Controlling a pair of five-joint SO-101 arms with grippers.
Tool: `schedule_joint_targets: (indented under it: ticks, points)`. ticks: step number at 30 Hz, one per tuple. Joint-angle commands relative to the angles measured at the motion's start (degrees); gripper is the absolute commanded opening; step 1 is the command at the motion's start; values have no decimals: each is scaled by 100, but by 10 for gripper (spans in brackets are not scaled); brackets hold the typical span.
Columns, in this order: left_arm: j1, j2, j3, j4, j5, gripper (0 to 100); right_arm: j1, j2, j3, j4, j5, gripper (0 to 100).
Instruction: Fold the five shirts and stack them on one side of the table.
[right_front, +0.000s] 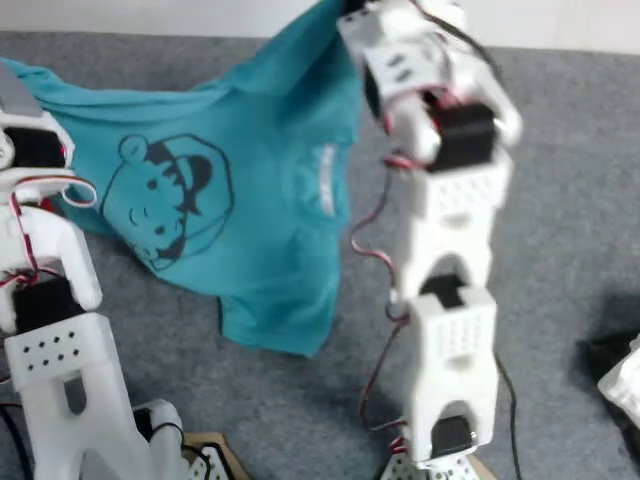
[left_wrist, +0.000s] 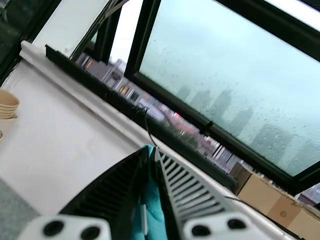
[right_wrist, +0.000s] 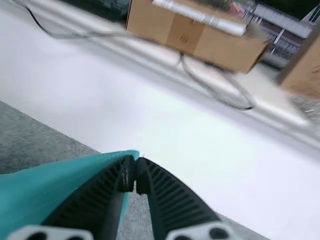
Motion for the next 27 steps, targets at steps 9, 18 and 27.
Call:
schedule_joint_targets:
  ticks: [9,18,27]
  points:
    - [66,22,497,-897,-18,6,-31,673,-681,-655,-35,7]
    - [84,22,2255,-905,-1758,6,-75,734,-681,1780,-255,7]
    - [48,4,3371,-897,-2945,6,-224,743,-514,2615,-923,7]
